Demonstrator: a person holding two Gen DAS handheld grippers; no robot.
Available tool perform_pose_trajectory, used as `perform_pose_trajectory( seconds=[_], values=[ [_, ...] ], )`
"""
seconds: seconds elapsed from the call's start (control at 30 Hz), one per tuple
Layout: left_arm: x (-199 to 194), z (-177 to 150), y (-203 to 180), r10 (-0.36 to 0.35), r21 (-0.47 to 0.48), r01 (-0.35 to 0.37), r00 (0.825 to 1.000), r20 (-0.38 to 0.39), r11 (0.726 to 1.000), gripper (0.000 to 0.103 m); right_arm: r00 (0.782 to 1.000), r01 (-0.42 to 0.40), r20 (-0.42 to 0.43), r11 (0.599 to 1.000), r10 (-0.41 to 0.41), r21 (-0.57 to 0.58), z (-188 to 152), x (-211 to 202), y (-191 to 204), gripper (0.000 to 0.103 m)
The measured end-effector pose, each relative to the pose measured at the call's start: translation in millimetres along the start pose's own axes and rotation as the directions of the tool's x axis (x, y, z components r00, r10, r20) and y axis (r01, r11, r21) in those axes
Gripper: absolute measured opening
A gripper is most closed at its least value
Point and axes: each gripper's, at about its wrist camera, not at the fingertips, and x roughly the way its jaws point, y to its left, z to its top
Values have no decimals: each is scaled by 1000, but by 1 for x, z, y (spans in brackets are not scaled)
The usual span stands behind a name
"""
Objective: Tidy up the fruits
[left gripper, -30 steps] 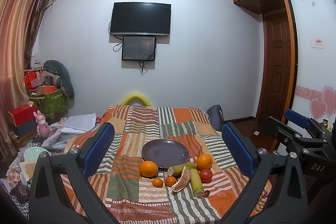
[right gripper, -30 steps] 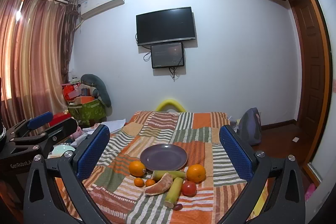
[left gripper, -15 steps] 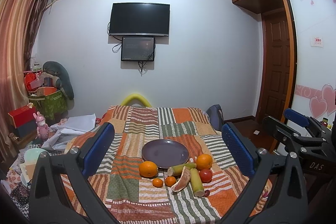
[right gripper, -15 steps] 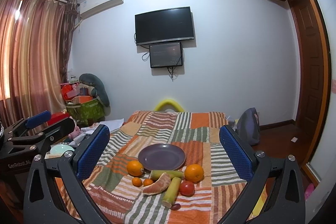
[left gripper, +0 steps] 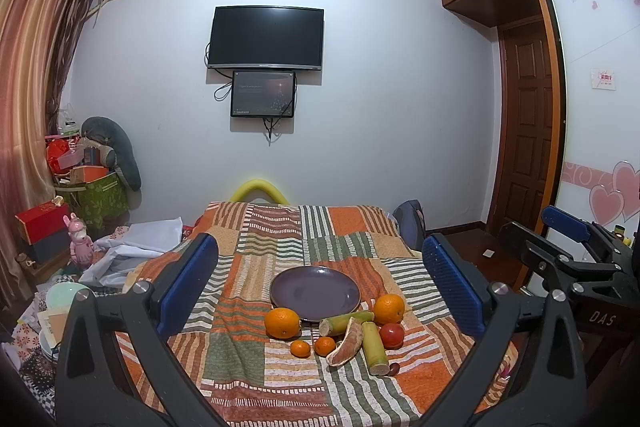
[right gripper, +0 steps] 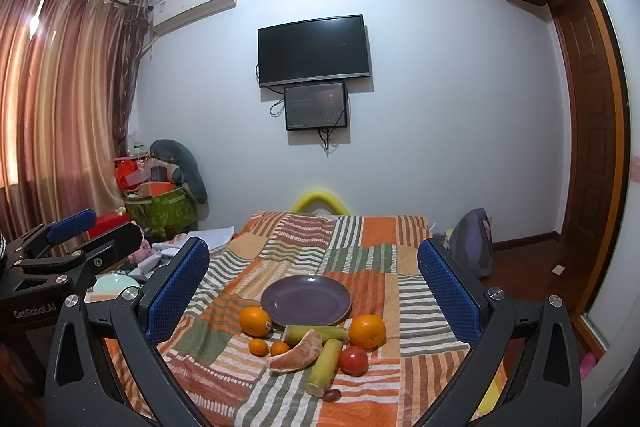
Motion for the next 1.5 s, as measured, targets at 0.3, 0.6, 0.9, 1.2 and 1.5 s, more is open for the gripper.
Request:
perform_pose_trajectory(
  seconds=[0.3,0.6,0.9,1.2,1.5],
  values=[
    [-1,0,-1,7,4,-7,1000,5,1000,103,1000,1,1,1000,-1,-3,-1,0,0,103],
    [-3,1,-5,-1,4,1,1000,2,1000,103,1000,1,-1,1000,-1,-5,-1,1,0,103],
    [-3,0,-4,-2,3,2,1000,1,1000,103,1000,2,-2,1000,-2,-5,-2,1,0,103],
    [2,-3,-3,-10,0,10,1000,-8,1000,103,1000,6,-9,1000,-6,-3,-6,3,1,103],
    [23,-6,6,-15,13,16,998,-61,1000,103,998,29,-58,1000,-29,2,-16,23,-11,103]
  ],
)
